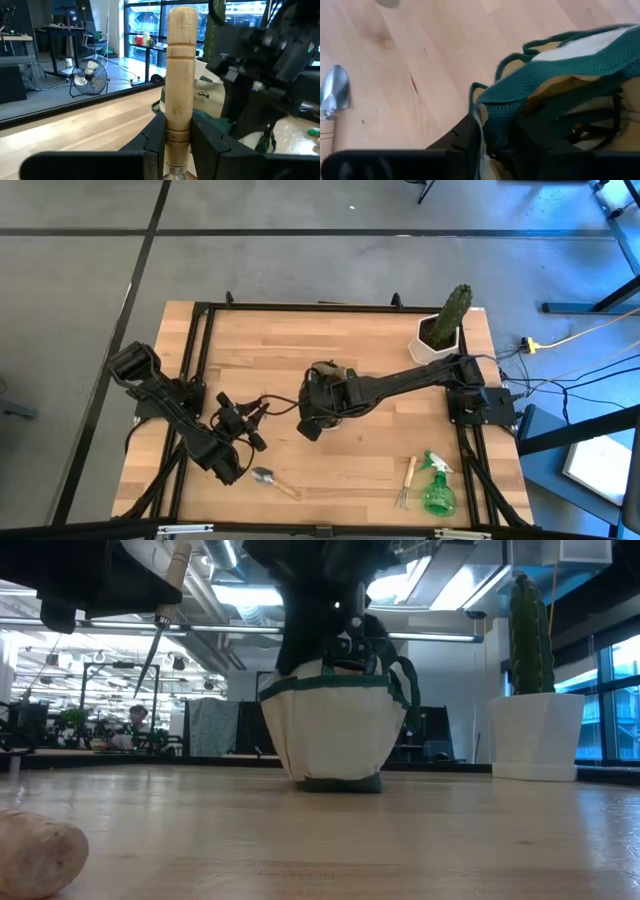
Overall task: Pick & Place Garden tools in Gardening bag
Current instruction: Put the top brown trowel into the green gardening bag
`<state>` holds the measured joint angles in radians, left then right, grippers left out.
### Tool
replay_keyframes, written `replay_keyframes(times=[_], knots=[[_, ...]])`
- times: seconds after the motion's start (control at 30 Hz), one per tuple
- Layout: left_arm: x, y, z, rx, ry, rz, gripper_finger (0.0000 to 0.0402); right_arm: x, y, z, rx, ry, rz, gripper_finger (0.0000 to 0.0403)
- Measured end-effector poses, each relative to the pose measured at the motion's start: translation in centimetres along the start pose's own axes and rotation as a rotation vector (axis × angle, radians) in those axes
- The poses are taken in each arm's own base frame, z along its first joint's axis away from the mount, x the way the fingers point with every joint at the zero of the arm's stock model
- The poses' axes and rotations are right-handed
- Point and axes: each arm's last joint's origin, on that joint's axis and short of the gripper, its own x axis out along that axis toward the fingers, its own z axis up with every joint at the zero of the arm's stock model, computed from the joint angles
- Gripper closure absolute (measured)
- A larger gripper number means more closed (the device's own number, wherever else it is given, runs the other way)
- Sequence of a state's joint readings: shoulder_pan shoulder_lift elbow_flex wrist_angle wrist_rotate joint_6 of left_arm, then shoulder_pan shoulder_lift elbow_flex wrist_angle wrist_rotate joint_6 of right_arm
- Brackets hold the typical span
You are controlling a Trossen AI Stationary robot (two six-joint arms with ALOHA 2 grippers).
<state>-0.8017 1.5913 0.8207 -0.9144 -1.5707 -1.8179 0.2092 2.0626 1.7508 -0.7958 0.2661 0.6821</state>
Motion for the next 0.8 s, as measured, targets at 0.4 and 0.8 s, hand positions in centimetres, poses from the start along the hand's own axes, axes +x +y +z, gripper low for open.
replay_keyframes(times=[0.4, 0.8], knots=[[2.6, -0.6, 0.1, -0.008, -0.013, 0.105, 0.0345, -0.6, -0.2, 0.1, 0.011, 0.004, -0.03, 0.0372], [2.7, -3.8, 2.7, 0.112, -0.005, 0.097, 0.0345, -0.7, -0.6, -0.5, -0.009, 0.054, -0.071, 0.0391]])
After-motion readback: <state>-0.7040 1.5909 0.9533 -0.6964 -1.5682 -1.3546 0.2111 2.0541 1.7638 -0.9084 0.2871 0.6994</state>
